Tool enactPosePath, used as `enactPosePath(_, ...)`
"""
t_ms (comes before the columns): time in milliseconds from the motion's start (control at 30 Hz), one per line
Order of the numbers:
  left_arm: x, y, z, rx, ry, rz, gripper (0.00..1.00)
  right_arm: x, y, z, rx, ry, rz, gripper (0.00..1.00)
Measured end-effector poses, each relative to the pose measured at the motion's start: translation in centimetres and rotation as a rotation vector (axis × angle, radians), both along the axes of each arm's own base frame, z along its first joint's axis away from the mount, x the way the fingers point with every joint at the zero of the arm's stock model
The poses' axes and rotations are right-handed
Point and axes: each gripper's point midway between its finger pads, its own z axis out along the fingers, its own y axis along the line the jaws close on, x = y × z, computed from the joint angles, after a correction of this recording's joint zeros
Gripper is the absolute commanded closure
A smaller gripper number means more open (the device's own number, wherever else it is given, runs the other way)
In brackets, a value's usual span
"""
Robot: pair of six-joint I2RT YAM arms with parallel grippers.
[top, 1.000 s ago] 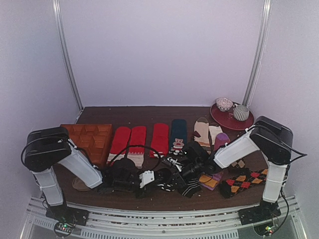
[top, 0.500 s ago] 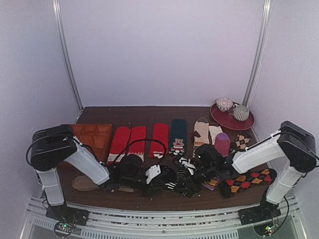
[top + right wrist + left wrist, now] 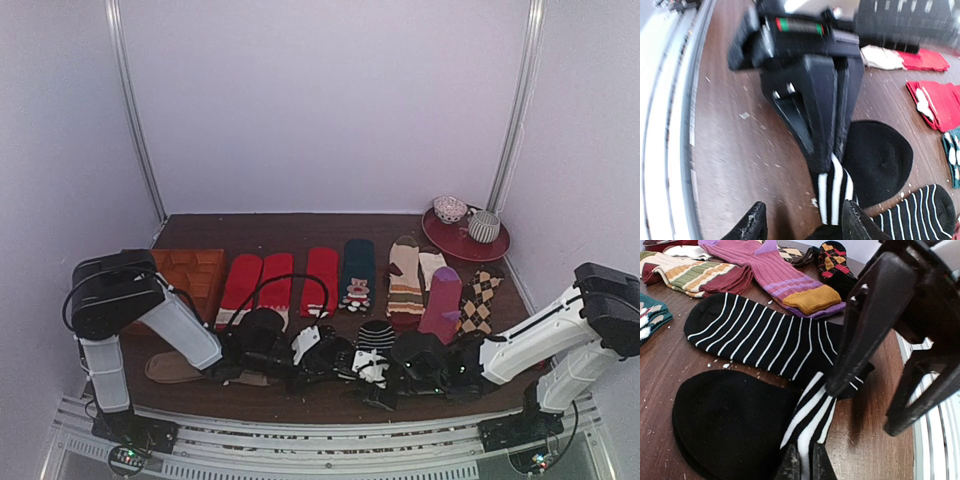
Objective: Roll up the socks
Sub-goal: Roll the sock at the center of the board.
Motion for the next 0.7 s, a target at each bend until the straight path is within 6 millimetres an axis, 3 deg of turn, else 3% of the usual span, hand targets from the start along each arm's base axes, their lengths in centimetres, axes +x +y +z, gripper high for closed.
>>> enactPosePath(333,0.0,0.1,0.0,-0.003,0.008,-0.008,1.00,1.5,0.0,-1.1,-0.070,-0.101,-0.012,0.56)
enactPosePath(500,0.0,0.1,-0.1,-0.003,0.009,-0.008,1.00,1.9,0.8,-1.5,-0.084,-0.110,-0.016,0.71)
enactPosePath(600,0.0,0.1,-0.1,-0.003,0.011,-0.010,1.00,2.3,1.2,-2.0,-0.099,-0.108,-0.029,0.88)
enactPosePath(700,-0.1,0.2,-0.1,-0.003,0.011,-0.010,0.95,2.6,1.2,-2.4,-0.107,-0.096,-0.051,0.93)
